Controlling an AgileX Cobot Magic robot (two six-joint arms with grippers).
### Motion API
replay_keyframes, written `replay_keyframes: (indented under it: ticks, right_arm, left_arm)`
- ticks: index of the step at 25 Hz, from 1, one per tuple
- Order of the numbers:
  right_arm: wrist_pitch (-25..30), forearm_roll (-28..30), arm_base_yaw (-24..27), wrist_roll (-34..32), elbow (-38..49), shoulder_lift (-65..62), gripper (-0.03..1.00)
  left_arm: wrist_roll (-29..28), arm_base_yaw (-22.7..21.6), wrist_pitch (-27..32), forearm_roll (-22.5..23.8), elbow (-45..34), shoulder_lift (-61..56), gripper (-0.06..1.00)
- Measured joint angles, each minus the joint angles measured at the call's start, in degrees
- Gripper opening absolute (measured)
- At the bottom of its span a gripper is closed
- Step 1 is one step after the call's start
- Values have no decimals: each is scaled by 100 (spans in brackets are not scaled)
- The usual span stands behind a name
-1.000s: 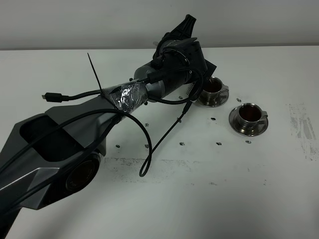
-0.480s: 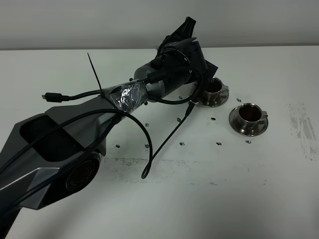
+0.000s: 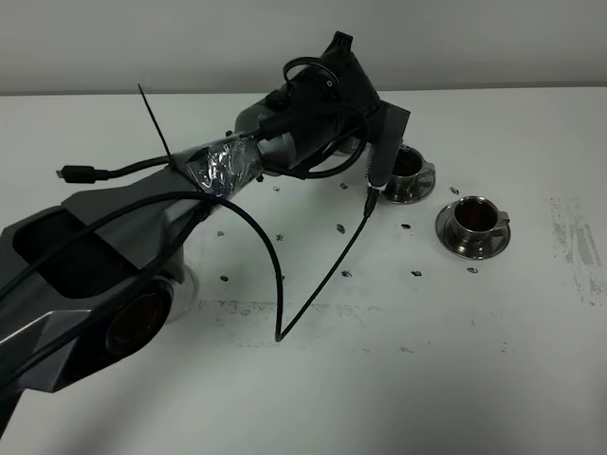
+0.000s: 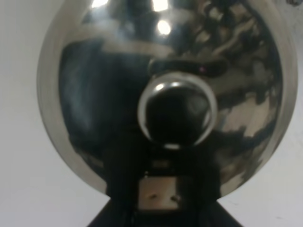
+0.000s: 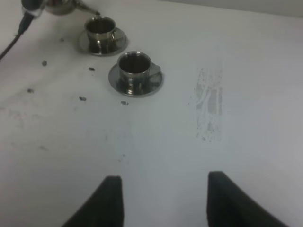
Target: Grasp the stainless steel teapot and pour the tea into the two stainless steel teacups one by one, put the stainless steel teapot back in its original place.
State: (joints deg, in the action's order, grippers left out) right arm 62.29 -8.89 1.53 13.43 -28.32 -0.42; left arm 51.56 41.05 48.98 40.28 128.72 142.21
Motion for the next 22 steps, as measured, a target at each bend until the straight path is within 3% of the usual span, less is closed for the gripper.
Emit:
replay_keyframes:
  ticks: [6, 11, 14, 22]
  right_arm:
    - [0, 0, 0, 0, 0, 0, 42]
    - [0, 0, 0, 0, 0, 0, 42]
    - [0, 0, 0, 0, 0, 0, 42]
    - [0, 0, 0, 0, 0, 0, 42]
  left_arm:
    - [-118, -174, 180, -949, 0, -185, 19]
    - [-551, -288, 380, -1842, 0, -357, 19]
    - [-742, -372, 529, -2093, -47, -591, 19]
    - [-1268, -780, 56, -2795, -1605, -1609, 19]
